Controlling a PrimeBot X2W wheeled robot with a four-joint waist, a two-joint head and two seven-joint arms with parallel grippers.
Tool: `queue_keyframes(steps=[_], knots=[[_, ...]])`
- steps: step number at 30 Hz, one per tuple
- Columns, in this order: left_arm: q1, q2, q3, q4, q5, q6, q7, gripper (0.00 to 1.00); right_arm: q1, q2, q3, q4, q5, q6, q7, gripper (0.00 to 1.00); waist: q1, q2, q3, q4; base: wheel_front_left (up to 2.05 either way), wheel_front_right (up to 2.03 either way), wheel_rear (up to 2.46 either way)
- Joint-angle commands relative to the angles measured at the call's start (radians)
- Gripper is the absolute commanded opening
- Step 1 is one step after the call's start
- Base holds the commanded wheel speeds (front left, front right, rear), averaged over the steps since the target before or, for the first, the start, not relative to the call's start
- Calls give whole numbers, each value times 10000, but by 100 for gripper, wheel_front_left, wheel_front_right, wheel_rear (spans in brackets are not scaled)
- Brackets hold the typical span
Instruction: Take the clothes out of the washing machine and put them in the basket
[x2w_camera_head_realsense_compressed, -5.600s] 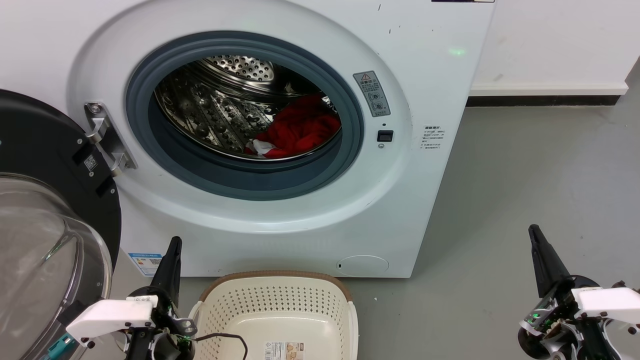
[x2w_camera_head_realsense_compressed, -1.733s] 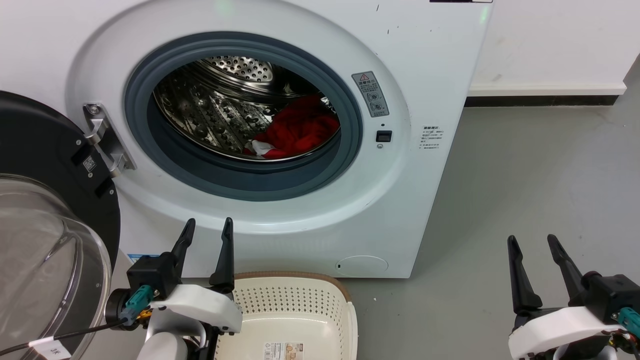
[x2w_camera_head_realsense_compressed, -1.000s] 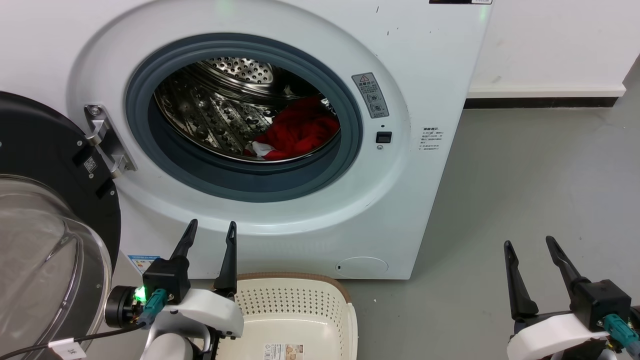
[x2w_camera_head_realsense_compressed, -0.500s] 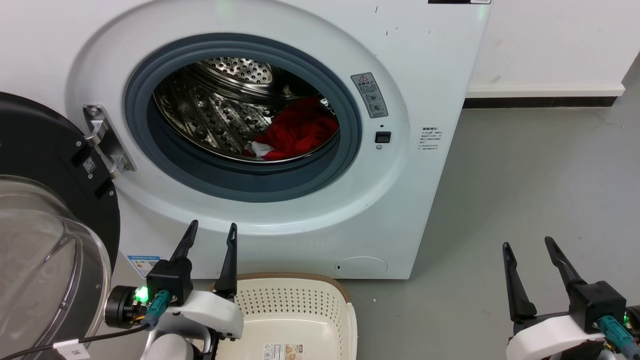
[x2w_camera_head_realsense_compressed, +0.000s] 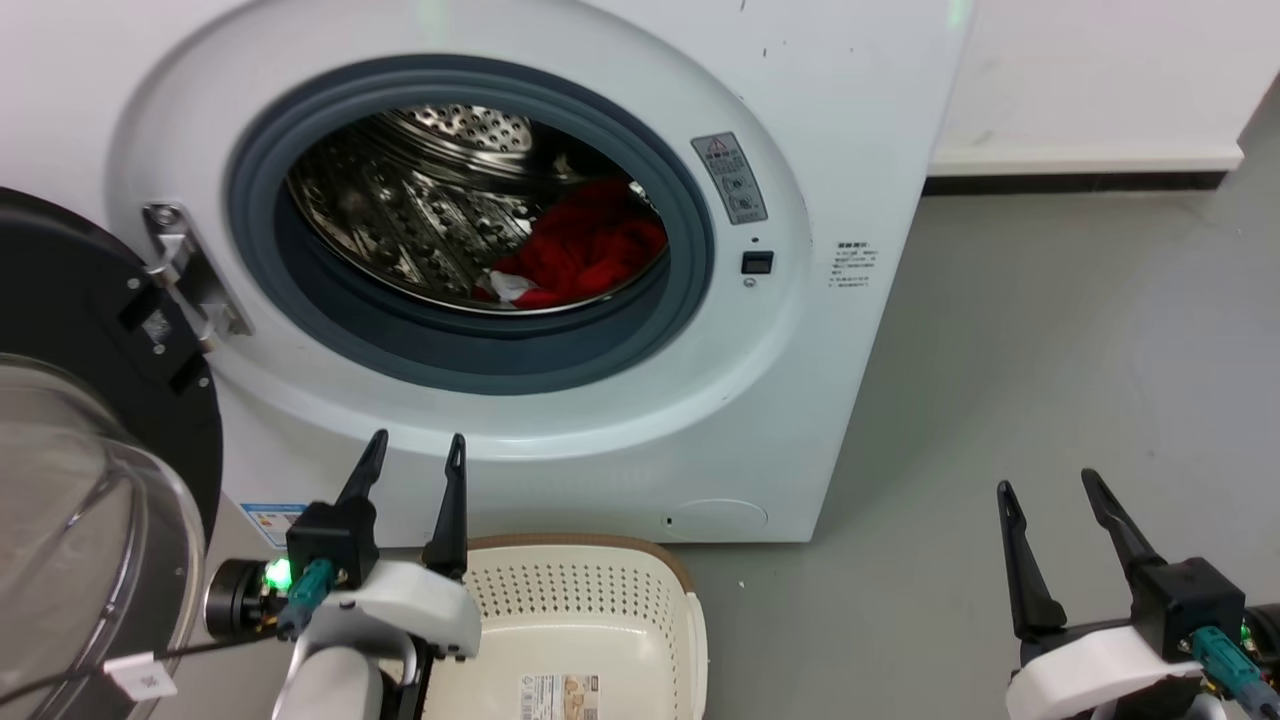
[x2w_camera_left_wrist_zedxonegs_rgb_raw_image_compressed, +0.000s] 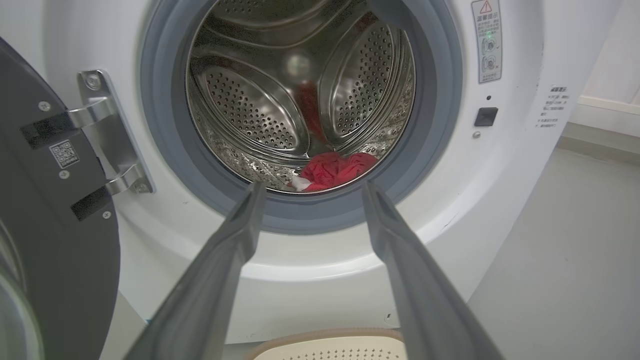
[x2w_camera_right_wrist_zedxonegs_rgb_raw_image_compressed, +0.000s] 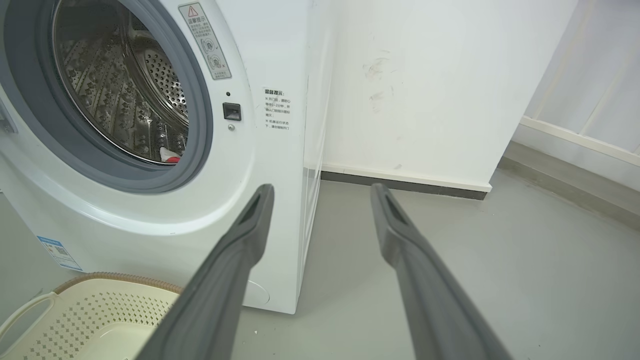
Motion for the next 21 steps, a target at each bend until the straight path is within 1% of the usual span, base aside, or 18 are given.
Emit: queue_keyframes(steps=[1, 9, 14, 15, 21], knots=[[-293, -16, 43, 137, -34, -32, -26, 100, -230, 13, 38, -50, 38, -7, -20, 100, 0, -1, 205, -149, 0, 0, 0], [-2138, 206, 138, 1684, -238, -107, -17, 100, -710, 14, 196, -205, 86, -7, -98, 100, 0, -1, 1366, -859, 0, 0, 0], [-3647, 591, 301, 2689, -389, -185, 41, 100, -1157, 16, 359, -237, 206, -7, -241, 100, 0, -1, 2395, -1419, 0, 0, 0], [-3647, 591, 301, 2689, -389, -185, 41, 100, -1157, 16, 359, -237, 206, -7, -241, 100, 0, -1, 2395, -1419, 0, 0, 0], [-5607, 1174, 482, 3811, -623, -296, 279, 100, -1715, 19, 465, -213, 396, -7, -502, 100, 0, -1, 3703, -2039, 0, 0, 0]])
